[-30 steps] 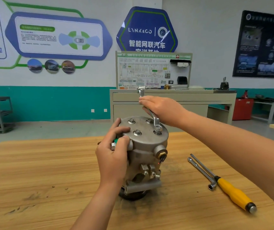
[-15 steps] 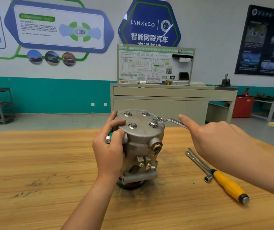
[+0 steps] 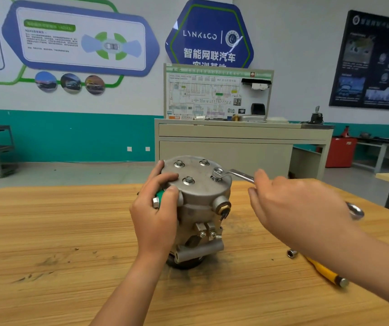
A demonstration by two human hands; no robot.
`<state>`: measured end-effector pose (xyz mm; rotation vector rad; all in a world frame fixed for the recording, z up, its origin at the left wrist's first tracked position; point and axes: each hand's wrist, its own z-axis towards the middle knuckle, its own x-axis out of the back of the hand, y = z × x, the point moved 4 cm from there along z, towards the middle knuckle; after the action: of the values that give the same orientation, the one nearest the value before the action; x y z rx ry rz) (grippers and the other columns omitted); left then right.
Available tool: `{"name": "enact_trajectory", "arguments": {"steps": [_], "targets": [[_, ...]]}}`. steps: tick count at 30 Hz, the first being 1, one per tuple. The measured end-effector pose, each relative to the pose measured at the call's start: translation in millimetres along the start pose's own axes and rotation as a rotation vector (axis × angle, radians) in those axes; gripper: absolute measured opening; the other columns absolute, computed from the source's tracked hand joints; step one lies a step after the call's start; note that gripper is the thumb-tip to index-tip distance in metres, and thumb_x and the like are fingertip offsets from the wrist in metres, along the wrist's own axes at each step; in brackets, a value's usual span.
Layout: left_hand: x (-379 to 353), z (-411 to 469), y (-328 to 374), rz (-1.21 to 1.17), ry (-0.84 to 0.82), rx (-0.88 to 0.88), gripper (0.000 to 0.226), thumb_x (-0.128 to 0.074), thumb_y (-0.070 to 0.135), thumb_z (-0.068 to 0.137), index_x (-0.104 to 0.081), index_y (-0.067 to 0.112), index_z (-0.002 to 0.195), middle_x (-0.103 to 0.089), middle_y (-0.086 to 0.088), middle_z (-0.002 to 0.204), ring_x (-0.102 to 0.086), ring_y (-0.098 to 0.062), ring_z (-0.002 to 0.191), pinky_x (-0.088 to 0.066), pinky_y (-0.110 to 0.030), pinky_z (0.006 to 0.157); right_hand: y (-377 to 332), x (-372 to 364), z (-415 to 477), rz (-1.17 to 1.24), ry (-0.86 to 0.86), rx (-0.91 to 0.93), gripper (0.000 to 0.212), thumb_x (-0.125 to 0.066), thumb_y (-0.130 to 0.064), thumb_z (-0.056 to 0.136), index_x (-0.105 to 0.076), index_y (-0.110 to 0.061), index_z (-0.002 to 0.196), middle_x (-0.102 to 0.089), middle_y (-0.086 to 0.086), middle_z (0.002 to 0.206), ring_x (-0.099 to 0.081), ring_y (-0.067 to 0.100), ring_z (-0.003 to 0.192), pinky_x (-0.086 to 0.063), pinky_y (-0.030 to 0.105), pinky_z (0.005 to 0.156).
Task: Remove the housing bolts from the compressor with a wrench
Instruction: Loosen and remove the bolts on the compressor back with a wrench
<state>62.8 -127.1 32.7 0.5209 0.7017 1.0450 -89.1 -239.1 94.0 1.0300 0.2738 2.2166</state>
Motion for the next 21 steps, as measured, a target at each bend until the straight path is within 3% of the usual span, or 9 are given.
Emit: {"name": "enact_trajectory", "arguments": {"steps": [1, 3, 6, 8, 11, 13, 15, 17, 21], "targets": [[4.0, 2.3, -0.4, -0.004, -0.011, 0.002, 0.023, -0.047, 0.018, 0.072, -0.066, 0.028, 0.081, -0.057, 0.020, 0.118, -0.050, 0.018, 0.108, -0.038, -0.002, 0.086, 7.0, -5.4, 1.0, 0.014, 0.105, 0.032, 0.024, -0.054, -0.018, 0.086, -0.066, 0.004, 0.084, -0.045, 0.007, 0.042, -0.040, 0.021, 0.027, -0.026, 0.019, 0.033], [11.6, 7.6, -0.9, -0.006, -0.043, 0.014, 0.024, -0.047, 0.017, 0.072, -0.067, 0.027, 0.082, -0.059, 0.017, 0.119, -0.050, 0.017, 0.109, -0.038, -0.002, 0.086, 19.2, -22.9, 11.4, 0.041, 0.219, 0.173, 0.034, -0.042, -0.019, 0.091, -0.068, 0.001, 0.086, -0.052, 0.007, 0.049, -0.047, 0.020, 0.034, -0.035, 0.022, 0.032], [17.6, 12.9, 0.4, 0.035, -0.097, -0.002, 0.026, -0.046, 0.018, 0.072, -0.068, 0.026, 0.083, -0.059, 0.017, 0.119, -0.050, 0.017, 0.110, -0.039, -0.003, 0.088, 30.6, -45.6, 51.1, 0.086, 0.363, 0.318, 0.018, -0.056, -0.006, 0.087, -0.068, 0.007, 0.089, -0.066, 0.016, 0.068, -0.065, 0.028, 0.059, -0.056, 0.041, 0.064], [15.9, 15.2, 1.5, 0.078, -0.132, -0.002, 0.026, -0.045, 0.019, 0.072, -0.068, 0.027, 0.084, -0.058, 0.019, 0.119, -0.048, 0.018, 0.111, -0.040, -0.006, 0.090, 19.0, -55.6, 85.8, 0.108, 0.355, 0.347, 0.013, -0.069, 0.005, 0.075, -0.067, 0.009, 0.088, -0.069, 0.022, 0.080, -0.069, 0.033, 0.075, -0.051, 0.050, 0.078], [11.0, 16.1, 4.0, 0.116, -0.147, -0.013, 0.026, -0.045, 0.020, 0.073, -0.067, 0.028, 0.084, -0.057, 0.018, 0.118, -0.048, 0.019, 0.110, -0.038, -0.006, 0.093, -12.4, -56.3, 123.0, 0.212, 0.307, 0.492, 0.022, -0.063, 0.006, 0.079, -0.065, 0.011, 0.100, -0.066, 0.025, 0.101, -0.065, 0.037, 0.094, -0.047, 0.051, 0.087], [10.6, 15.8, 4.2, 0.112, -0.143, -0.013, 0.026, -0.044, 0.019, 0.072, -0.067, 0.027, 0.083, -0.058, 0.018, 0.117, -0.048, 0.019, 0.109, -0.038, -0.006, 0.093, -12.2, -49.0, 129.2, 0.300, 0.308, 0.402, 0.024, -0.053, -0.001, 0.088, -0.062, 0.009, 0.108, -0.066, 0.026, 0.103, -0.064, 0.039, 0.094, -0.050, 0.044, 0.081], [12.9, 16.4, 3.3, 0.095, -0.139, -0.008, 0.027, -0.044, 0.019, 0.072, -0.067, 0.025, 0.083, -0.058, 0.018, 0.117, -0.048, 0.019, 0.109, -0.039, -0.006, 0.092, 15.5, -39.8, 125.3, 0.499, 0.390, 0.014, 0.027, -0.043, -0.010, 0.096, -0.057, 0.004, 0.114, -0.067, 0.023, 0.092, -0.064, 0.036, 0.083, -0.046, 0.033, 0.064], [14.3, 16.7, 2.0, 0.080, -0.128, -0.010, 0.027, -0.043, 0.019, 0.072, -0.067, 0.024, 0.083, -0.058, 0.017, 0.117, -0.049, 0.019, 0.108, -0.040, -0.007, 0.092, 36.8, -33.8, 108.5, 0.656, 0.346, -0.235, 0.029, -0.036, -0.017, 0.099, -0.049, -0.002, 0.120, -0.063, 0.016, 0.078, -0.060, 0.033, 0.072, -0.040, 0.034, 0.059], [10.6, 14.2, 2.6, 0.098, -0.114, -0.042, 0.026, -0.044, 0.019, 0.074, -0.066, 0.026, 0.084, -0.059, 0.007, 0.122, -0.048, 0.018, 0.110, -0.038, -0.005, 0.091, 24.1, -19.9, 49.8, 0.469, -0.019, -0.117, 0.027, -0.034, -0.020, 0.098, -0.044, -0.016, 0.124, -0.049, 0.000, 0.058, -0.048, 0.017, 0.049, -0.038, 0.030, 0.044]]}}
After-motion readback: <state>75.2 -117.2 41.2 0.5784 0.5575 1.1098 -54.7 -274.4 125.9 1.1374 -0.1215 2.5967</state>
